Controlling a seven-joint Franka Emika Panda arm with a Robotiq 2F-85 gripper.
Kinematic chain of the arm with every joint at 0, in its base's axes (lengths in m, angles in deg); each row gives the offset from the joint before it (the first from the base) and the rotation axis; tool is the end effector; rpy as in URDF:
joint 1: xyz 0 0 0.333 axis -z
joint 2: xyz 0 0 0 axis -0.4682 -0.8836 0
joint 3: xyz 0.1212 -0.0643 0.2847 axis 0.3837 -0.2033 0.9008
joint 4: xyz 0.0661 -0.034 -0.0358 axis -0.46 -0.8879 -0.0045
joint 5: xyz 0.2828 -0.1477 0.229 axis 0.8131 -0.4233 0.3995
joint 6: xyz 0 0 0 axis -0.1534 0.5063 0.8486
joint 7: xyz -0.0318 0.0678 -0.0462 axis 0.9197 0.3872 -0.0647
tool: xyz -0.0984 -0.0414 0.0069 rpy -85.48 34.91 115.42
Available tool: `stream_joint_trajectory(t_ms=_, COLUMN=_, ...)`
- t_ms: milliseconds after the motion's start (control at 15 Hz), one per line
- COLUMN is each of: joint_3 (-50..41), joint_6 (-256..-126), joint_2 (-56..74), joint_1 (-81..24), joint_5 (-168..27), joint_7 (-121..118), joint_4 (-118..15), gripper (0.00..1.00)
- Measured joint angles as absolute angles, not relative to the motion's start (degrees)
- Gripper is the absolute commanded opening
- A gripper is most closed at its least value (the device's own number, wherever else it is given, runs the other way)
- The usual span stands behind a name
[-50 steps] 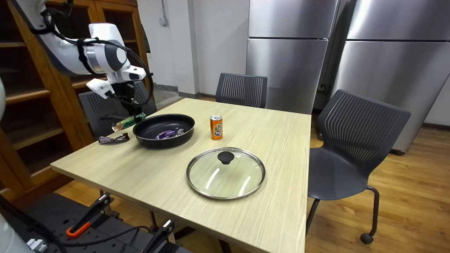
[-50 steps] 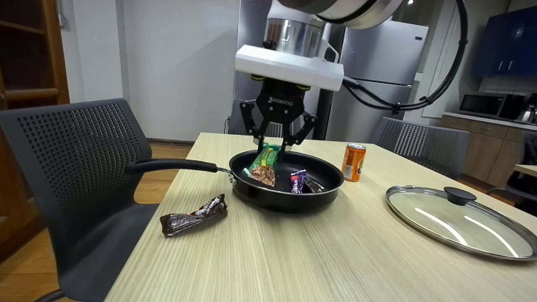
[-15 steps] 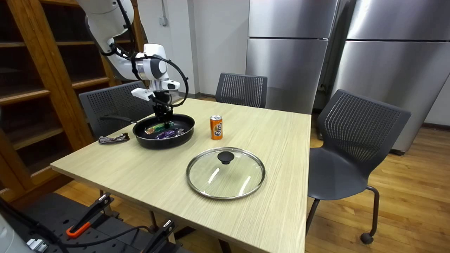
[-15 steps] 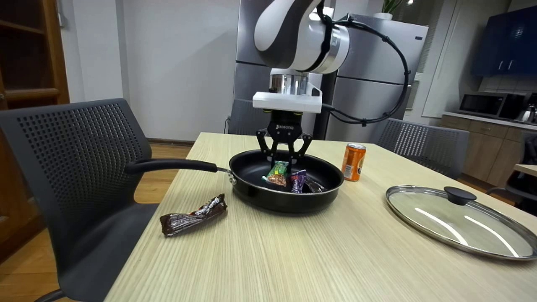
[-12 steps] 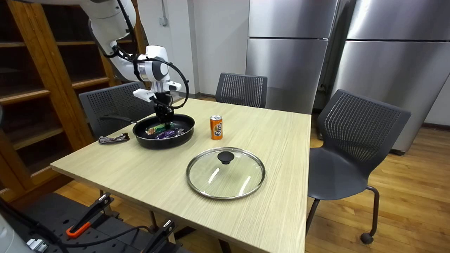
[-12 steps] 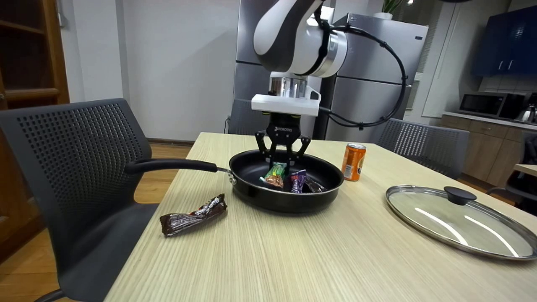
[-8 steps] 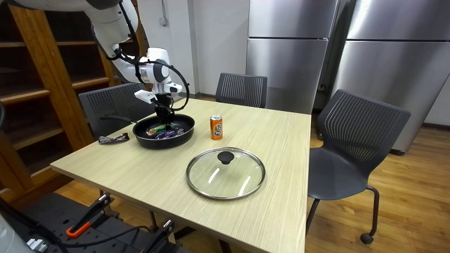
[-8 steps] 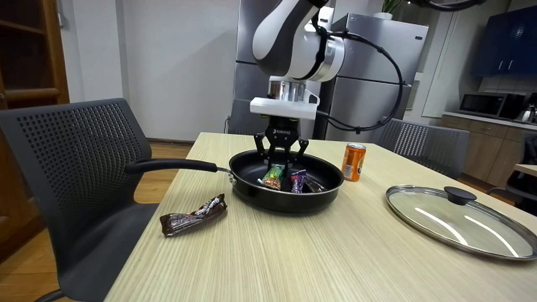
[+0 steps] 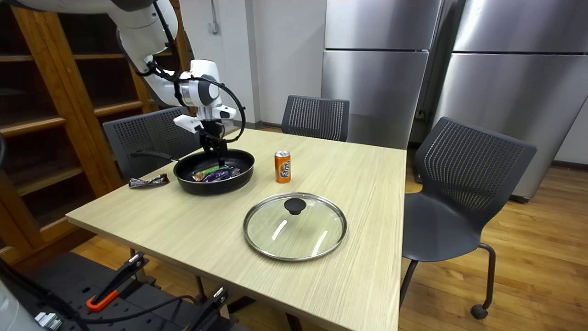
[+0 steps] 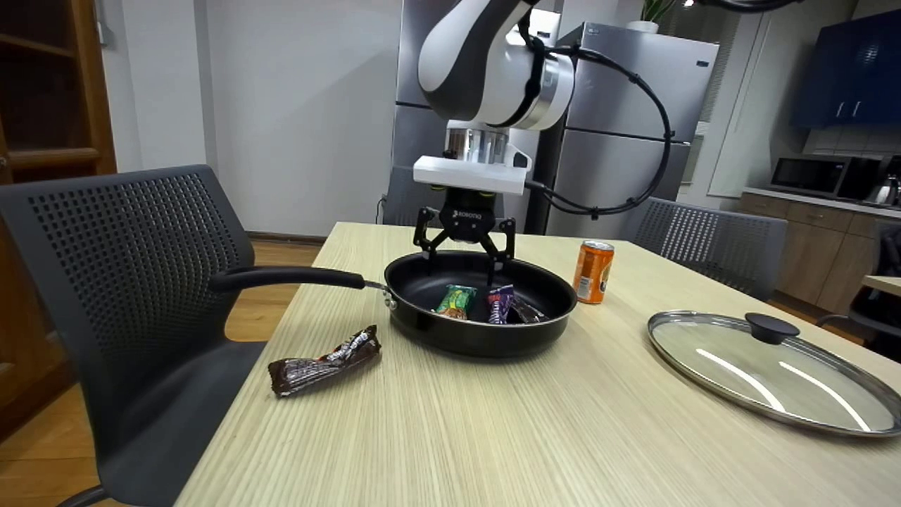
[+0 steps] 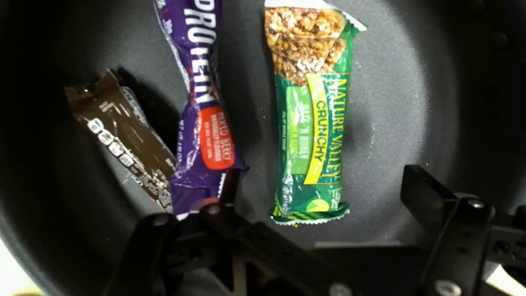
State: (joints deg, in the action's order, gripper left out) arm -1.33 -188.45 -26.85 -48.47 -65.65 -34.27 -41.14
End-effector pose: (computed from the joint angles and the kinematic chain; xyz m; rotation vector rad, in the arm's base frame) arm 0.6739 0.2451 0.1395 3.0935 -0.5092 -0.0592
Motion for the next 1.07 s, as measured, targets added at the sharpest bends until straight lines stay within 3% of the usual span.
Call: stream_joint_trajectory(t_ms=1067, joint_3=-1.1, joint_6=-195.9, joint_2=-15.0, joint_1=-56.3, joint_5=-66.1, joint_7=-39.7, joint_4=-56.1, gripper=1.00)
